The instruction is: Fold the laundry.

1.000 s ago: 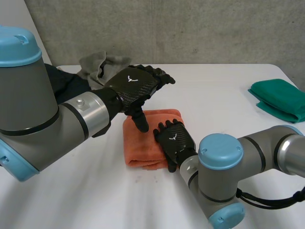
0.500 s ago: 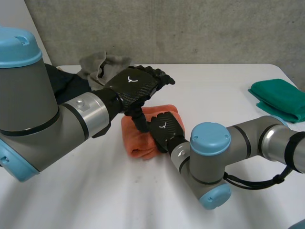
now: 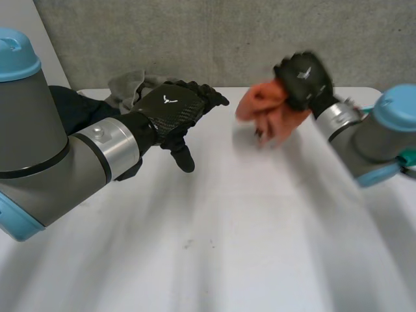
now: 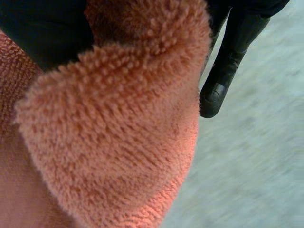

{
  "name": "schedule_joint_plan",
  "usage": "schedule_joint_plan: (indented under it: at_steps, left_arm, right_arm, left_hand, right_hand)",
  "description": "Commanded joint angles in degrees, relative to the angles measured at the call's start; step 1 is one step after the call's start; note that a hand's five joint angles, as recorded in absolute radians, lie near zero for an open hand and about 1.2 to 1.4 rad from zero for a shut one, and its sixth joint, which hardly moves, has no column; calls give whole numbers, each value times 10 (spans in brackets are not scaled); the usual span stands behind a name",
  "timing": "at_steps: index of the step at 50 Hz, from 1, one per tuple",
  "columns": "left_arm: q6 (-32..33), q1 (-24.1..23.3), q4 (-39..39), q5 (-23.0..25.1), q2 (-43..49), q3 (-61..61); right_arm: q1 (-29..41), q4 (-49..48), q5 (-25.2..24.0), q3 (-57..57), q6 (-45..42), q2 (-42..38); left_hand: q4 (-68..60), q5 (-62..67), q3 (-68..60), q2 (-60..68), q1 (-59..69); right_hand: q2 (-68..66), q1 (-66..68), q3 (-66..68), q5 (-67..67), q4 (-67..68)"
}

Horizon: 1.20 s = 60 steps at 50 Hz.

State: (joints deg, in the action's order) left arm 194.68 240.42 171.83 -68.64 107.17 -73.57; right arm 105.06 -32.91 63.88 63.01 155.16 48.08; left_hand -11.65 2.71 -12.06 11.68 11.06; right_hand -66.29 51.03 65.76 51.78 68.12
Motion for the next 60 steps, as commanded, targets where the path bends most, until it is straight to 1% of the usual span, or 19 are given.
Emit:
schedule_joint_plan:
  at_steps: [1,4,5,9,11,15,17,20,24,28,31,37,38,40,41,43,48,56,60]
  left_arm:
    - [0,0,0,0,0,-2]
    - [0,0,0,0,0,-2]
    - [0,0,0,0,0,-2]
    - [1,1,3,0,1,-2]
    - [1,1,3,-1,2,-1]
    - [2,2,3,-1,7,0]
    - [2,2,4,-4,8,-1]
    - [2,1,6,-30,10,-8]
    - [2,0,13,-46,11,-12]
    - [1,-1,22,-51,18,-13]
    - [2,-4,23,-51,22,-13]
    - [1,-5,23,-51,27,-12]
    - [1,-5,23,-51,27,-12]
    - [1,-5,24,-51,28,-12]
    - [1,-5,24,-51,28,-12]
    - [1,-6,24,-51,28,-12]
    - [1,-6,23,-53,28,-15]
    - [0,-7,24,-52,28,-22]
    - [0,-7,24,-52,28,-27]
  right_arm:
    - [-92,-62,-58,-90,109,-25]
    - [-134,-88,-74,-127,177,-48]
    - [-150,-108,-88,-144,196,-61]
    - [-196,-169,-119,-176,239,-103]
    - [-211,-181,-127,-189,249,-116]
    - [-249,-199,-143,-235,290,-177]
    - [-267,-199,-153,-256,296,-213]
    - [-289,-199,-167,-263,295,-252]
    - [-321,-200,-181,-260,290,-289]
    - [-350,-208,-192,-245,280,-301]
    - [-380,-224,-224,-226,278,-301]
    - [-395,-230,-257,-190,275,-294]
    - [-398,-230,-260,-176,268,-288]
    - [-398,-229,-261,-163,262,-280]
    - [-399,-227,-262,-147,255,-269]
    - [-399,-226,-263,-126,245,-254]
    - [-414,-224,-262,-73,212,-206]
    - [-413,-223,-263,-38,189,-195]
    - [-401,-222,-264,-9,151,-191]
  left_hand:
    - [-6,-5,-2,6,12]
    - [-7,-3,-3,7,13]
    - [-8,-3,-3,7,13]
    - [-9,-1,-5,9,15]
    - [-9,-1,-5,9,15]
    - [-13,2,-8,12,18]
    - [-14,4,-10,14,20]
    - [-14,4,-10,14,20]
    - [-14,4,-10,14,20]
    - [-14,4,-10,14,20]
    - [-14,4,-10,14,20]
    - [-14,4,-10,14,20]
    - [-14,4,-10,14,20]
    - [-14,4,-10,14,20]
    - [-14,4,-10,14,20]
    - [-14,4,-10,14,20]
    - [-14,4,-10,14,20]
    - [-13,2,-8,12,18]
    - [-13,2,-8,12,18]
  right_hand:
    - [-137,290,142,182,119]
    - [-137,290,142,182,119]
    - [-137,290,142,182,119]
    - [-137,290,142,182,119]
    - [-137,290,142,182,119]
    - [-137,290,142,182,119]
    - [-137,290,142,182,119]
    - [-137,290,142,182,119]
    - [-137,290,142,182,119]
    - [-137,290,142,182,119]
    - [-137,290,142,182,119]
    - [-137,290,142,182,119]
    - [14,139,-9,31,-32]
    - [201,-49,-196,-156,-219]
    - [345,-193,-340,-300,-364]
    - [563,-410,-558,-518,-581]
    - [563,-410,-558,-518,-581]
    - [563,-410,-558,-518,-581]
    - [563,-410,-558,-518,-581]
